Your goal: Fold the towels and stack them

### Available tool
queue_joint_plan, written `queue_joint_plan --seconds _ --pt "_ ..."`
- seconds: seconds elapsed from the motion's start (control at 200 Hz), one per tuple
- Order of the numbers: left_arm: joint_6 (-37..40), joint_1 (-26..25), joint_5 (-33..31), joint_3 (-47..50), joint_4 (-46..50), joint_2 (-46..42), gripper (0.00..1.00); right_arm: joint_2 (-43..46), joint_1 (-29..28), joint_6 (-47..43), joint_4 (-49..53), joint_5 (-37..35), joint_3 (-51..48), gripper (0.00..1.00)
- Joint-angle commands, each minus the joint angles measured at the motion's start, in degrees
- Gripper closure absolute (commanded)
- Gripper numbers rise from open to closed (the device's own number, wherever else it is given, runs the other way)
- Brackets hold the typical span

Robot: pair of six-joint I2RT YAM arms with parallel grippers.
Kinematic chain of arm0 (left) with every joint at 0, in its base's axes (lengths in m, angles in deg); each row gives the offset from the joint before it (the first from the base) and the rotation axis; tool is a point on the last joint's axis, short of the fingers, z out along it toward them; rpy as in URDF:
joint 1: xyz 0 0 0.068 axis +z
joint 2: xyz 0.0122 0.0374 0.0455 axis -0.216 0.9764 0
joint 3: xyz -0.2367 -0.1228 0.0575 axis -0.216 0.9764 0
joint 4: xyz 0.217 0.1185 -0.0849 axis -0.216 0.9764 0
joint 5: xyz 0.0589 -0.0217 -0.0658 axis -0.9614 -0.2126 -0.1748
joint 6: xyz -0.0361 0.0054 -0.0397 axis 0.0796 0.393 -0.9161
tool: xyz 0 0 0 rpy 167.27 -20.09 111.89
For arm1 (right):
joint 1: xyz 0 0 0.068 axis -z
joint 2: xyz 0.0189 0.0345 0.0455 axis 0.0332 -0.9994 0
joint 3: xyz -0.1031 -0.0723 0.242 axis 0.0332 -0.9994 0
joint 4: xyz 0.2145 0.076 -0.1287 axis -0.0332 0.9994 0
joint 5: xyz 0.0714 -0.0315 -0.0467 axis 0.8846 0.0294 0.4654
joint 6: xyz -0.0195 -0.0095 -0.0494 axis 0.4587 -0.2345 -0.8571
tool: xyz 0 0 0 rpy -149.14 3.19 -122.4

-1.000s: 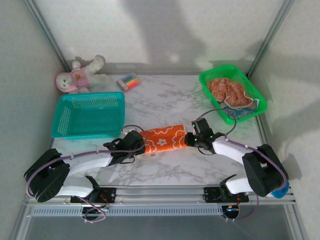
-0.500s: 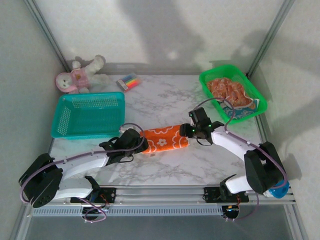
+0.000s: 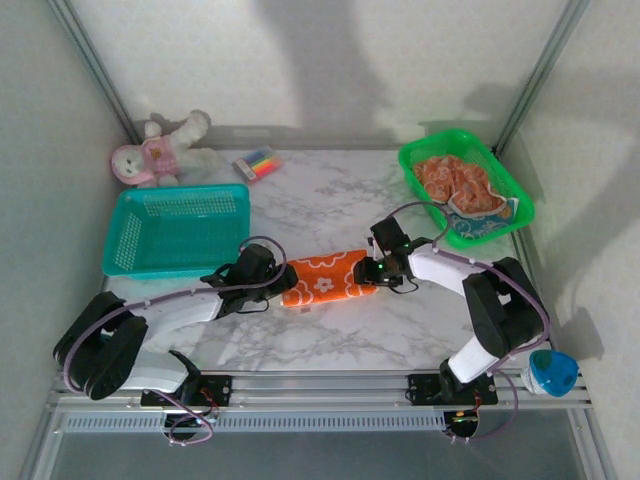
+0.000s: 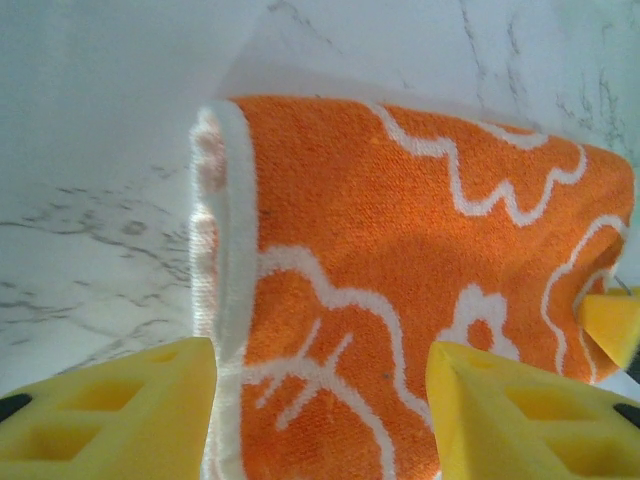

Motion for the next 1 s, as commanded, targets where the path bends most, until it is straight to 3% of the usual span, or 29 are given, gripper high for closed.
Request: queue_joint_plan --seconds 0.0,0.19,0.551,0.731,0.991 --pt "-0.08 0.28 3.49 0.92 -3.68 2.10 0.45 -1.55 0.22 -0.94 1.37 1.39 1.63 0.48" --pt "0.02 0.28 1.73 0.23 -0.18 5.25 0.48 -2.25 0.29 -0.86 1.13 1.34 1.64 0.50" --pt "1.83 0.22 -3.31 -2.75 8.82 3.56 0.47 -2.72 0.25 -0.51 0.42 1.08 1.54 0.50" --pt "1.83 -1.36 -1.77 -3.99 7.04 7.63 0.48 -3.33 0.33 -0.50 0.24 1.37 1.59 0.50" --pt "0.36 -2.17 0.52 -4.68 2.91 10.56 0.59 -3.95 0.25 0.03 -0.47 2.31 1.36 0.51"
